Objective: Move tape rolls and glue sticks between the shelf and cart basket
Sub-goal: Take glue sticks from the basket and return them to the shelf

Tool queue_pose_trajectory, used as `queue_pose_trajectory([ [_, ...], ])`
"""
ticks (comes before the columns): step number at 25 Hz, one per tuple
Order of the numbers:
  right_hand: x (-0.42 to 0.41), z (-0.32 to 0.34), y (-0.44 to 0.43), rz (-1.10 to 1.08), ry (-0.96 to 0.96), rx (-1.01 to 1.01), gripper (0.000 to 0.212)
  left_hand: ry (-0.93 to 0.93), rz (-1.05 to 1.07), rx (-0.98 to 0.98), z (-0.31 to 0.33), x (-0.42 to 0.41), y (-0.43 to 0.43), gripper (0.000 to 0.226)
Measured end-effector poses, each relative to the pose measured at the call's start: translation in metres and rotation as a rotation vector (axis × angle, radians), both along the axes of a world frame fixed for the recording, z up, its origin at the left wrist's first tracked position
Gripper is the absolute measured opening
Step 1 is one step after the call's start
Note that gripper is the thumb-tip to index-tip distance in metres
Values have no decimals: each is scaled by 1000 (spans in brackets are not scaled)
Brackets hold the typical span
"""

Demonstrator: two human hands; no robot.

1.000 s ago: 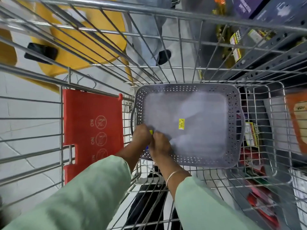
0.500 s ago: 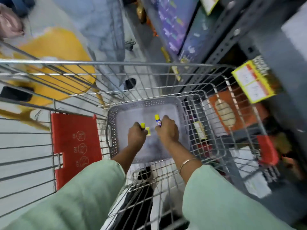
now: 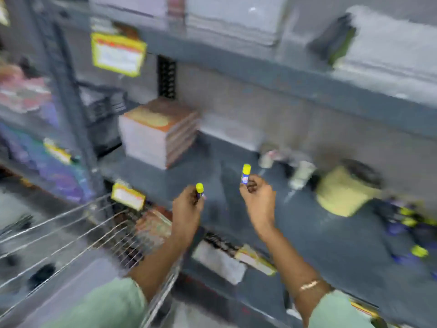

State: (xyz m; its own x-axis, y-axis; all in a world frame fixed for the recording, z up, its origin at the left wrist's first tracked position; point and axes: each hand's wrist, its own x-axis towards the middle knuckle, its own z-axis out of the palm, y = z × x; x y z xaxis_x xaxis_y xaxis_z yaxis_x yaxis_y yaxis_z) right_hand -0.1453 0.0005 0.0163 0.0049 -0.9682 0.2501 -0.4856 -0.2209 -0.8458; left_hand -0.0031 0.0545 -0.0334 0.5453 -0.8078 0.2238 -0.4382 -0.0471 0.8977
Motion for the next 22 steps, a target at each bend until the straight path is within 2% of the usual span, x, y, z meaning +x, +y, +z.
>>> queue_pose_trajectory([
  [3,-133,18,2,-212,-66,-3,17,2,-280,-73,26,-119,-25,5],
  [6,-236,13,13,-471,-17,43,3,45,-498,-34,28,-216,-29,12],
  [9,-323,1,34,-637,28,78,7,33,-728,54,9,-305,-30,36],
  [11,-368,-9,52,-731,26,92,10,-9,-820,87,-6,-355,-27,40],
  [16,-419,-42,69,-789,61,170,11,-69,-845,138,-23,-420,-21,49],
  [22,-439,-58,67,-762,136,289,18,-100,-835,141,-17,-445,-24,41],
])
